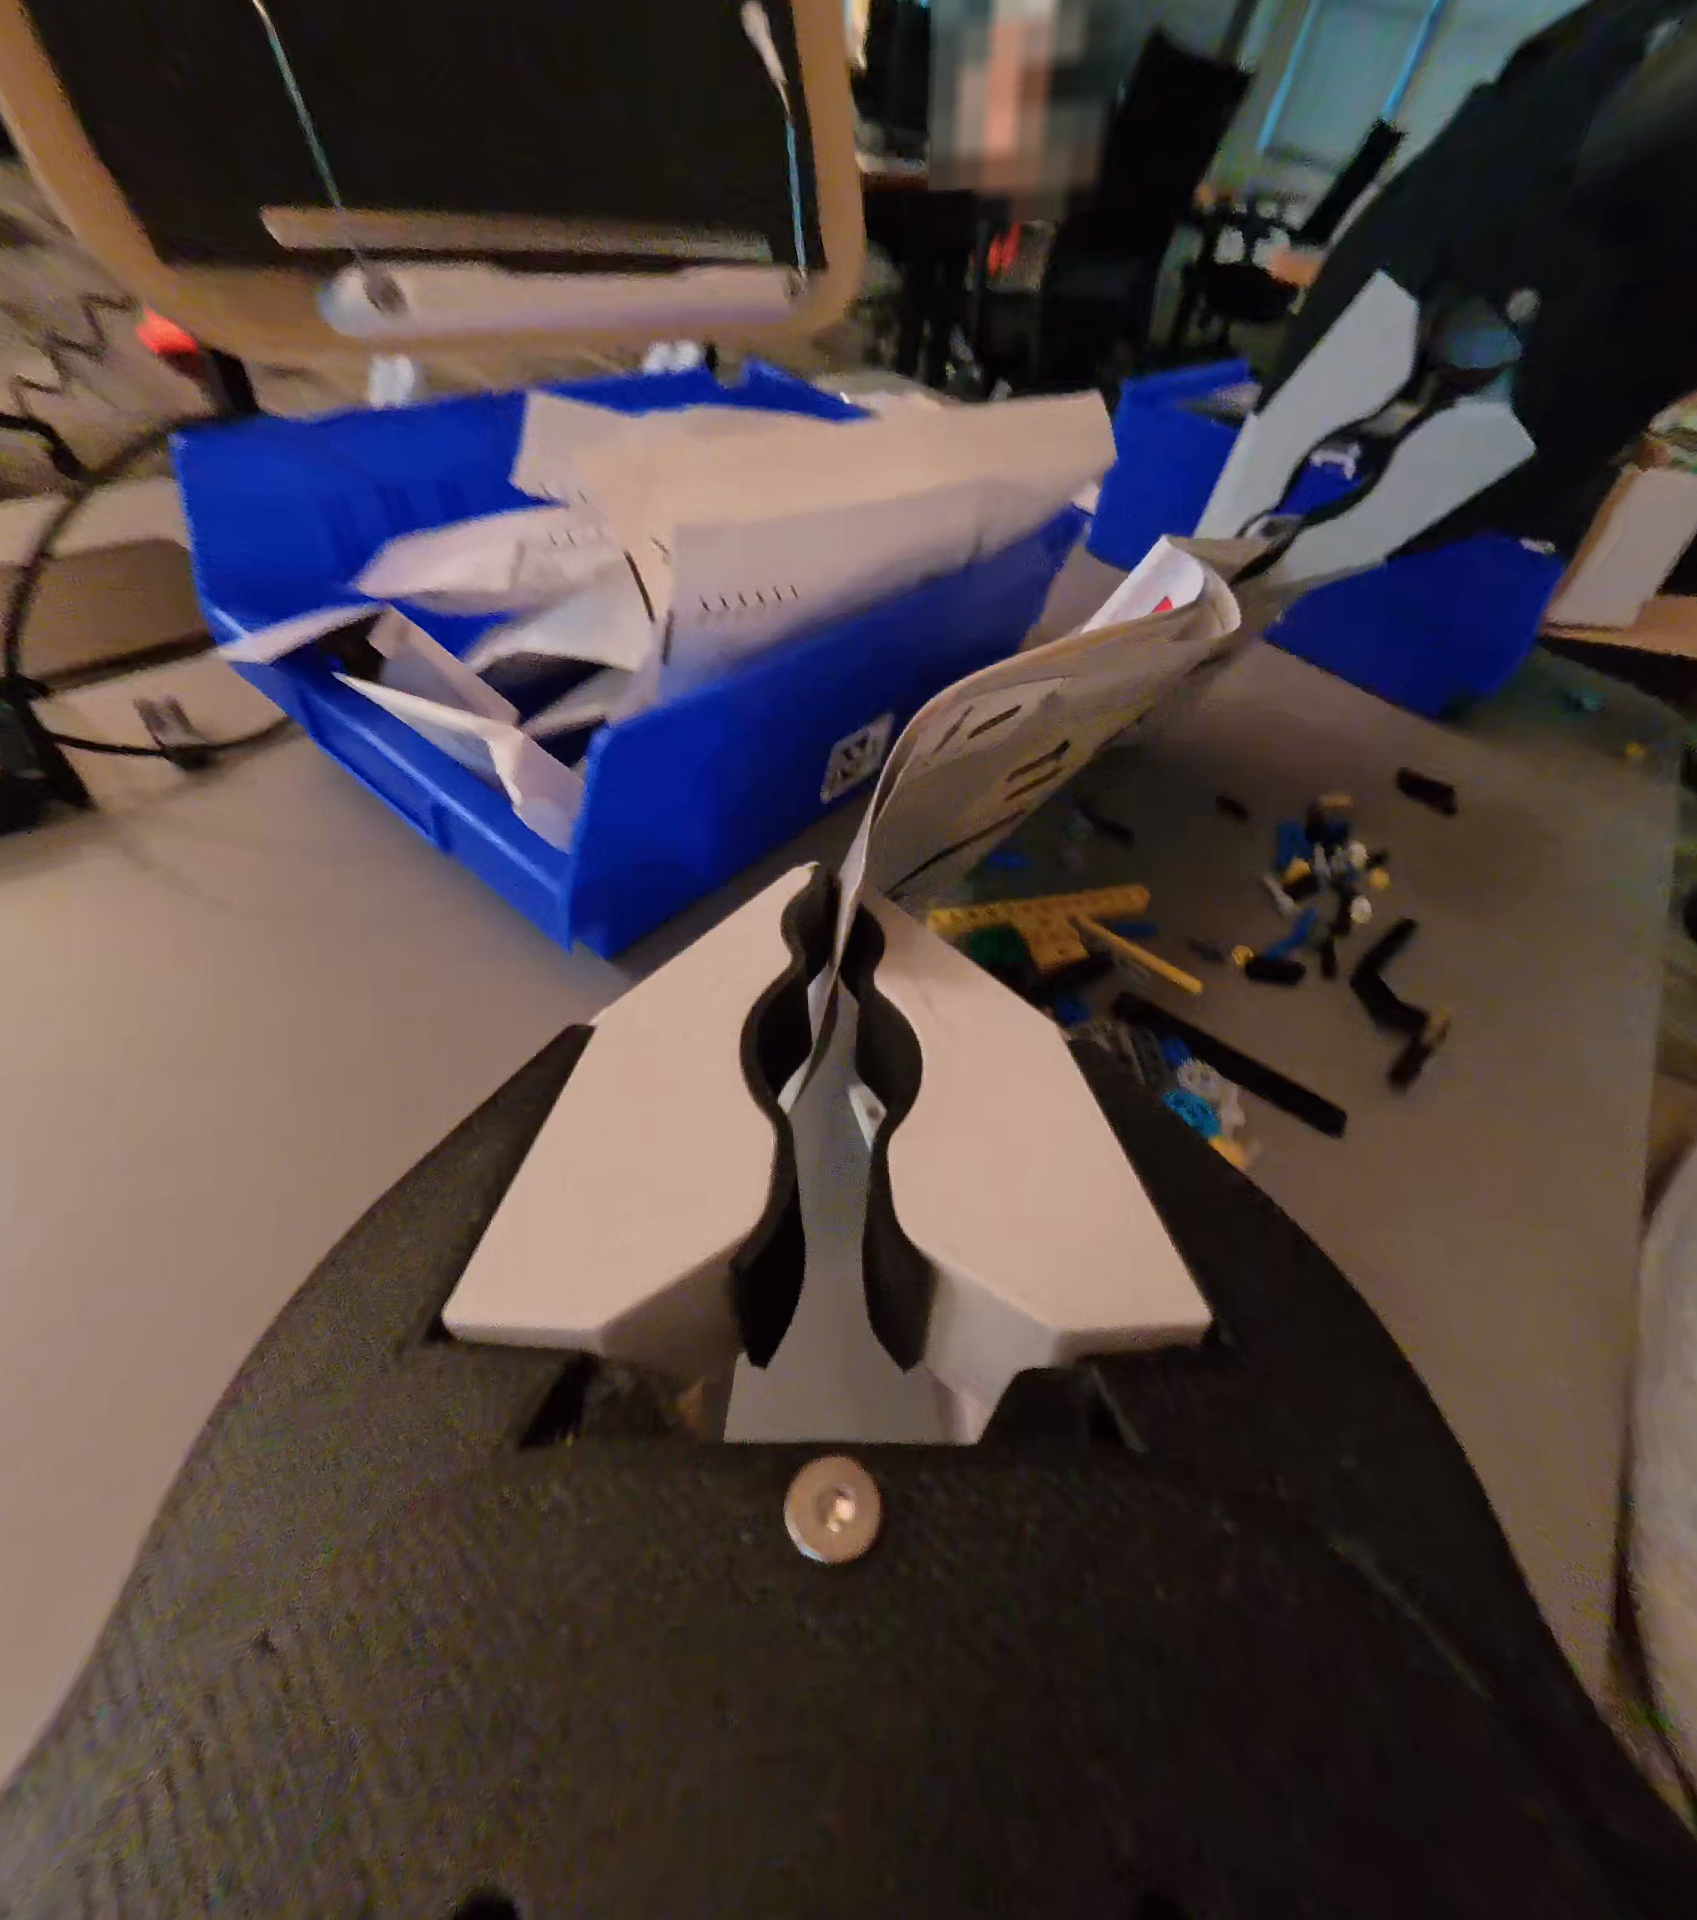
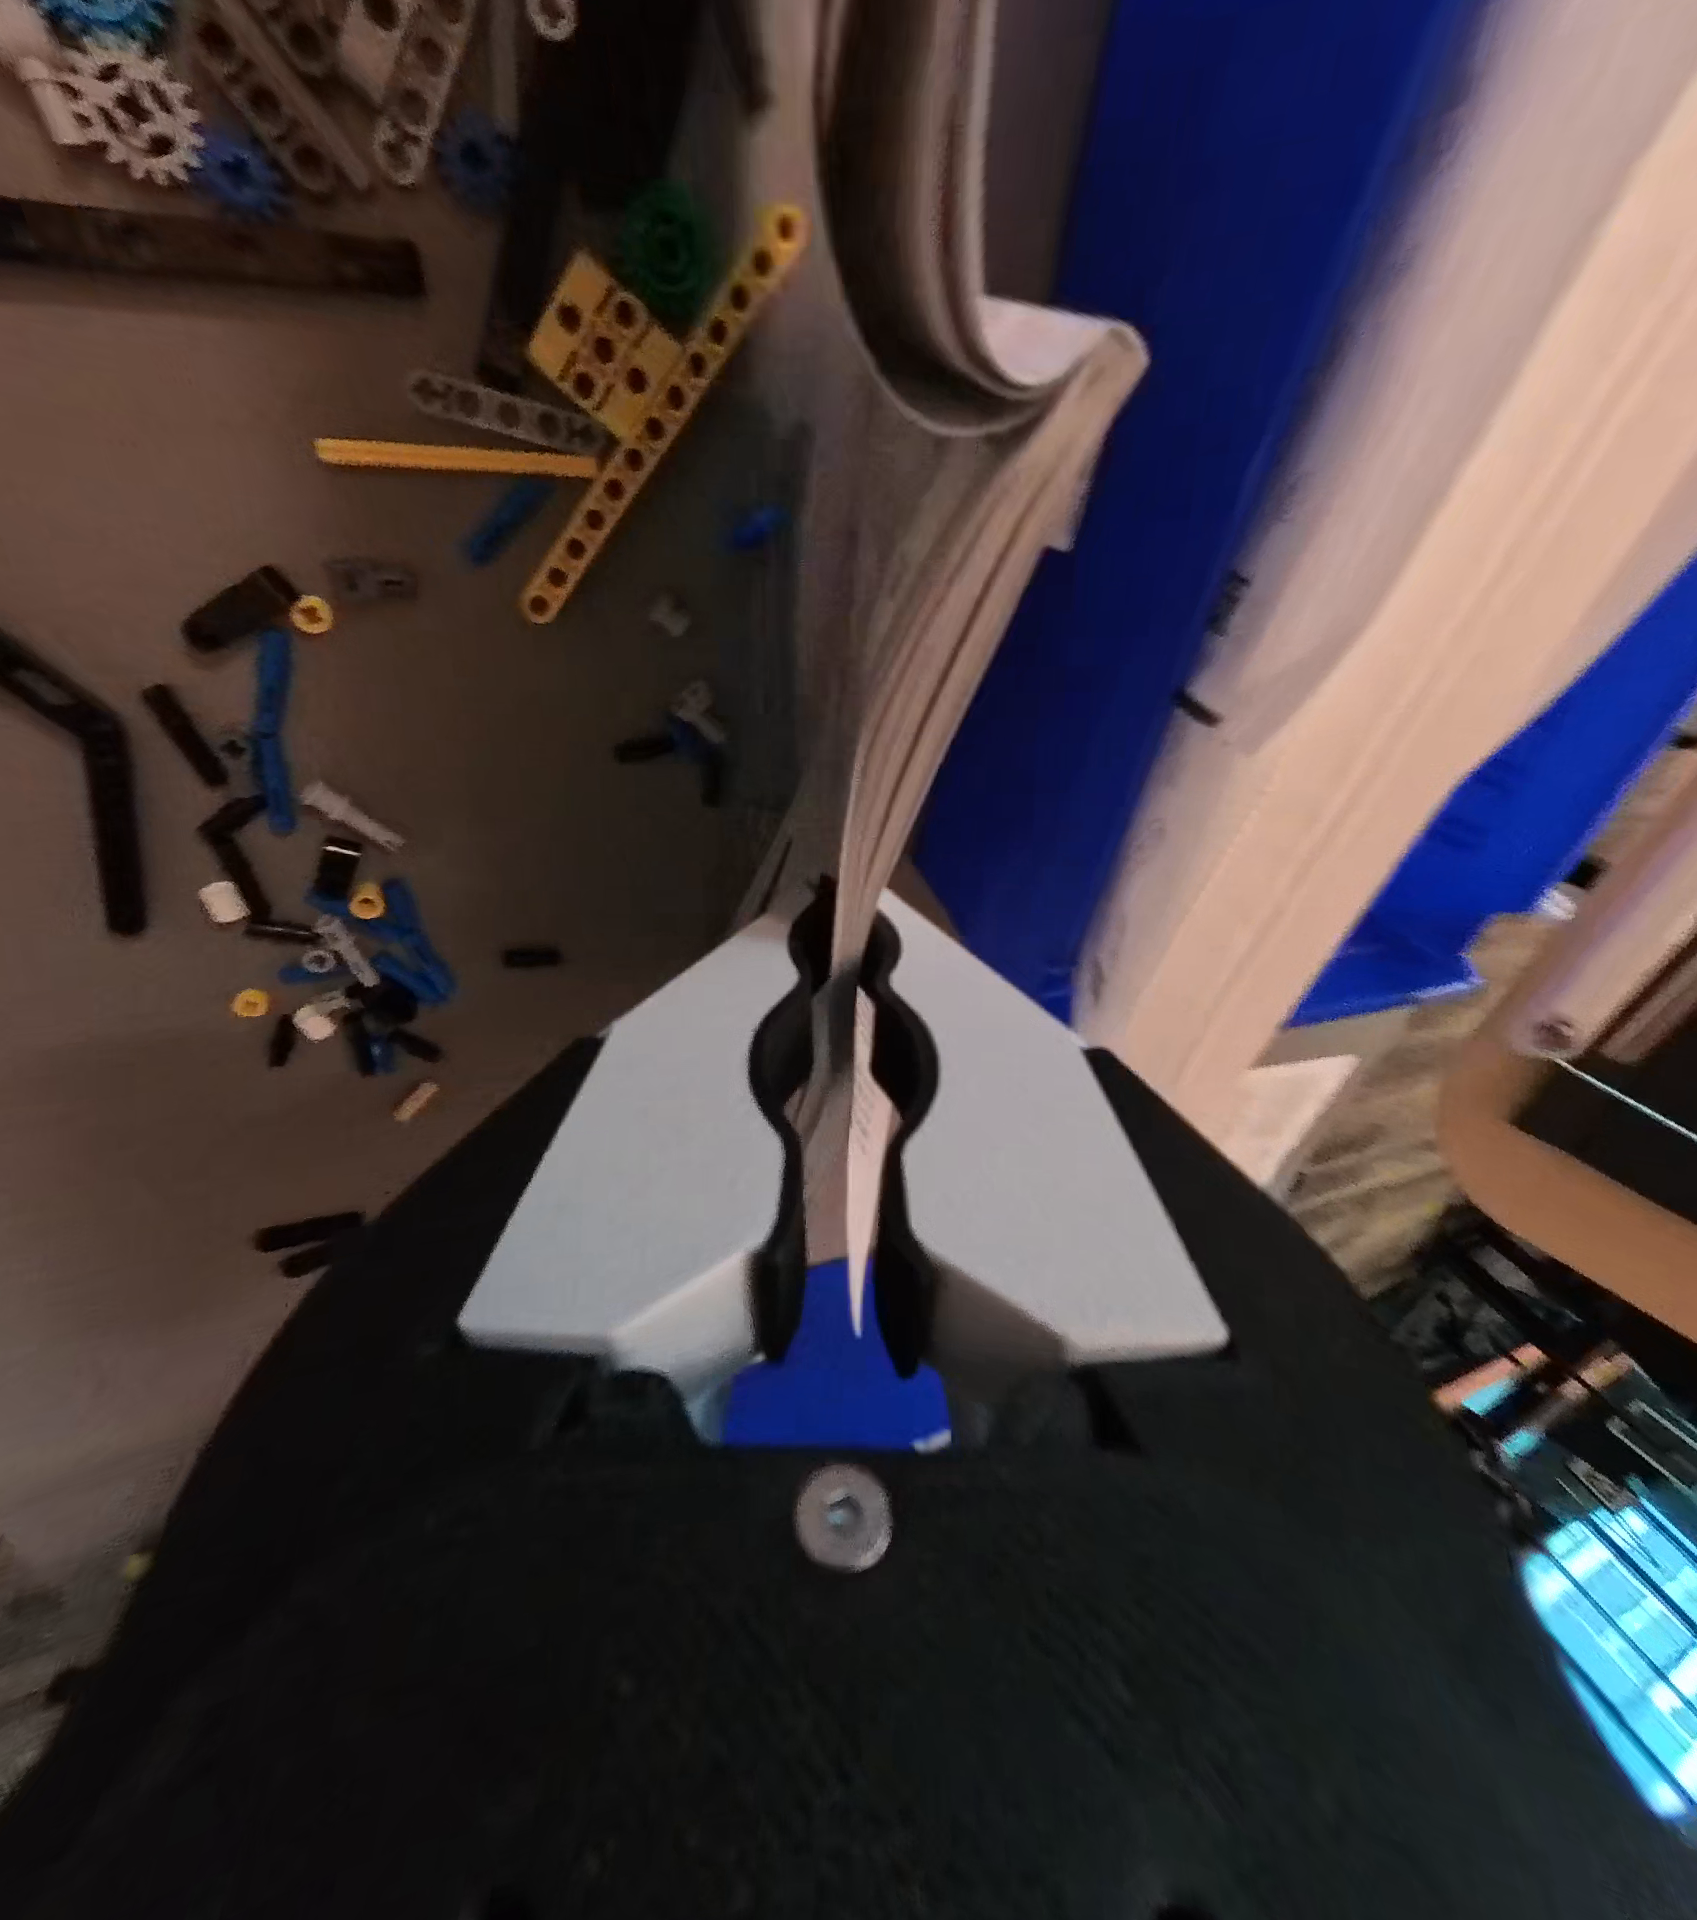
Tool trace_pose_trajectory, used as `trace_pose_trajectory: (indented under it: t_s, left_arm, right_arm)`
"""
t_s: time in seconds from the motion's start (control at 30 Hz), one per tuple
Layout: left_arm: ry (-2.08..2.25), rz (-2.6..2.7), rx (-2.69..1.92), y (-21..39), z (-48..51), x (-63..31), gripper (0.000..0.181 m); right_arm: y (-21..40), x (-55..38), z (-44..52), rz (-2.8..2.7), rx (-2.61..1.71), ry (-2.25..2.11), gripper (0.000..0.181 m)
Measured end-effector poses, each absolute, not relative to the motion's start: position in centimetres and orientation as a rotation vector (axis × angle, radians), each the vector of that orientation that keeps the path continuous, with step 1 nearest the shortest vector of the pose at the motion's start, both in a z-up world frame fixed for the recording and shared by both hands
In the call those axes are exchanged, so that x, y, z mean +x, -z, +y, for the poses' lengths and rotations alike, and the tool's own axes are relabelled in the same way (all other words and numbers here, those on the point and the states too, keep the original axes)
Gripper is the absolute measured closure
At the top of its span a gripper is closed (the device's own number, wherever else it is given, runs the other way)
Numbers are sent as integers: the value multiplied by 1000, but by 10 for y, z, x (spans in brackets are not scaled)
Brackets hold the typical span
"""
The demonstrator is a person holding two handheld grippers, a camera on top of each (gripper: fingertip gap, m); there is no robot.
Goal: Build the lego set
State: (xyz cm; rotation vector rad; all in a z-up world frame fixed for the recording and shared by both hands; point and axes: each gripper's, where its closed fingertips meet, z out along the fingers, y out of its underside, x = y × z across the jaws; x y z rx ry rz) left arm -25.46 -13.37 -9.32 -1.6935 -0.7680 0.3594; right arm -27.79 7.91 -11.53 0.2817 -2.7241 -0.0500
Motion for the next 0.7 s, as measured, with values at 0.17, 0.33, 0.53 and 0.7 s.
trace_pose_trajectory:
  t_s: [0.17,0.33,0.53,0.7]
  left_arm:
    - [-488,-770,-1694,91,-131,-275,181]
    - [-469,-846,-1732,110,-136,-294,181]
    - [-404,-874,-1796,124,-137,-285,181]
    - [-265,-857,-1803,115,-138,-272,181]
  right_arm:
    - [102,-296,79,-2626,267,130,180]
    - [123,-305,76,-2616,336,215,180]
    - [134,-299,74,-2746,343,220,179]
    - [130,-287,75,-2919,353,211,180]
